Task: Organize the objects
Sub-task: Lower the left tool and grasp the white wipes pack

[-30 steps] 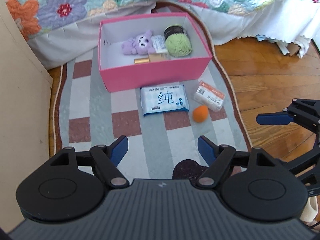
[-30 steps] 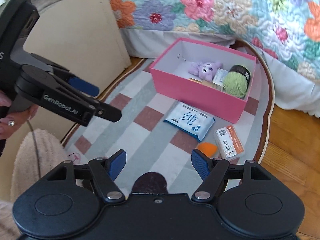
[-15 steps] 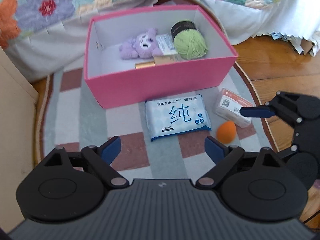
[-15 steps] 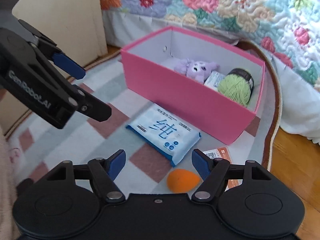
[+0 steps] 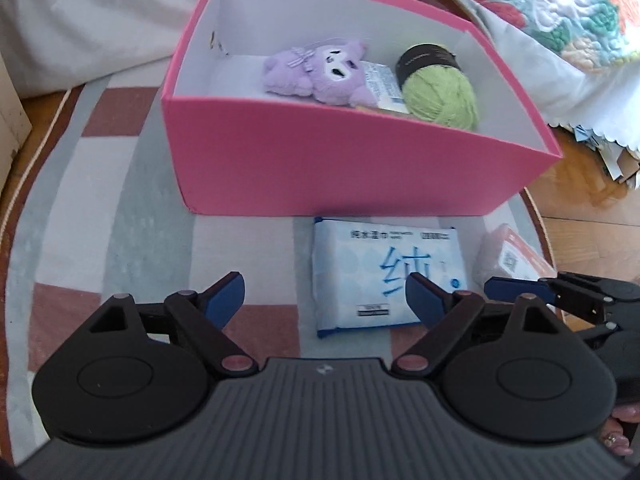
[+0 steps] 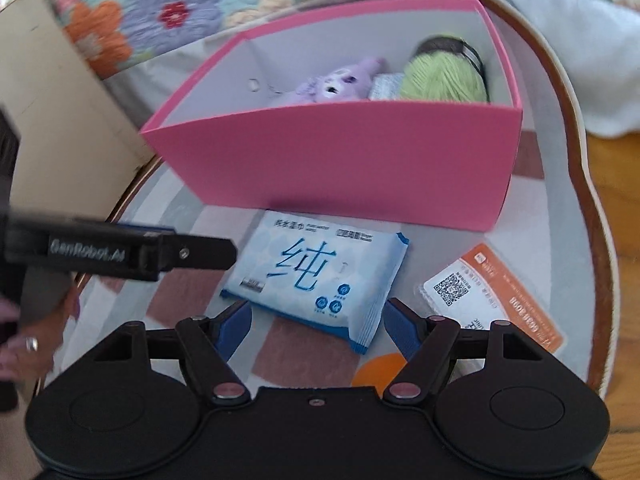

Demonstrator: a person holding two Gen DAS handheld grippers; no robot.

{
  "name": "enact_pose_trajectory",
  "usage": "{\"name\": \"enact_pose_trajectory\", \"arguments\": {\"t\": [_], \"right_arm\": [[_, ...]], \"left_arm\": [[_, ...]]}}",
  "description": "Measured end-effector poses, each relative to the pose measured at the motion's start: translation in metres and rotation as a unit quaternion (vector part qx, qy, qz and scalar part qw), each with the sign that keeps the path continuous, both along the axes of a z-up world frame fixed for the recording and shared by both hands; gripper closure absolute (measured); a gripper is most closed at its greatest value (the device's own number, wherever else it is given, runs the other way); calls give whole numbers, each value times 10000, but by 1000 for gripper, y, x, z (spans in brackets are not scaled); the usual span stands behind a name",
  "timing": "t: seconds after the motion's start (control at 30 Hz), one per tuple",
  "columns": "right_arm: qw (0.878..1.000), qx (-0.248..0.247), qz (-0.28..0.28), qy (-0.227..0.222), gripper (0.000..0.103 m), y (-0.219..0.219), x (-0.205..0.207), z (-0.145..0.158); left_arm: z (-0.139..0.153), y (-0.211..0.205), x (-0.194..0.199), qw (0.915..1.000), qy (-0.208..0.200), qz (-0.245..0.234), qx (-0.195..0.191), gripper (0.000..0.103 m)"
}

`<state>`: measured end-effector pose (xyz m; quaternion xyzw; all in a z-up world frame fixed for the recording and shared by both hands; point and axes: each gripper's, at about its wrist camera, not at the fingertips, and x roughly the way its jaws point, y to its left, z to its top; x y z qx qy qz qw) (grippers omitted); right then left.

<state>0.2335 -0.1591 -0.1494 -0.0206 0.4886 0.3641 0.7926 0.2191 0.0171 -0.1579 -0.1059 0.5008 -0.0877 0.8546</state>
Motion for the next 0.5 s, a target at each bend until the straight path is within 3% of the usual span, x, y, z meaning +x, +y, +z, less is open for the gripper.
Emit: {"name": "enact_pose_trajectory", "arguments": {"t": [0.1,0.2,0.3,0.33,0.37,0.5], "right_arm": [[9993,46,-320,171,26,4,5,-9],[9971,-271,-667,231,25,11,8,-22],[9973,-253,-683,43,25,16,4,-25],[9972,-252,-710,-1,28,17,2,-25],[9974,-232,-679,-43,37,18,1,-26],[9981,-300,-496,-231,58,23,-6,-23]], "left_arm": [[-11,1,2,9999,4,-55,-121,28],[-26,-2,5,9995,12,-101,-284,36],[-26,-8,6,9992,-158,-249,-271,47],[-26,-9,6,9990,-128,-286,-332,57],[-27,-10,6,9984,-53,-308,-472,64],[-25,-14,0,9985,49,-248,-496,74]]}}
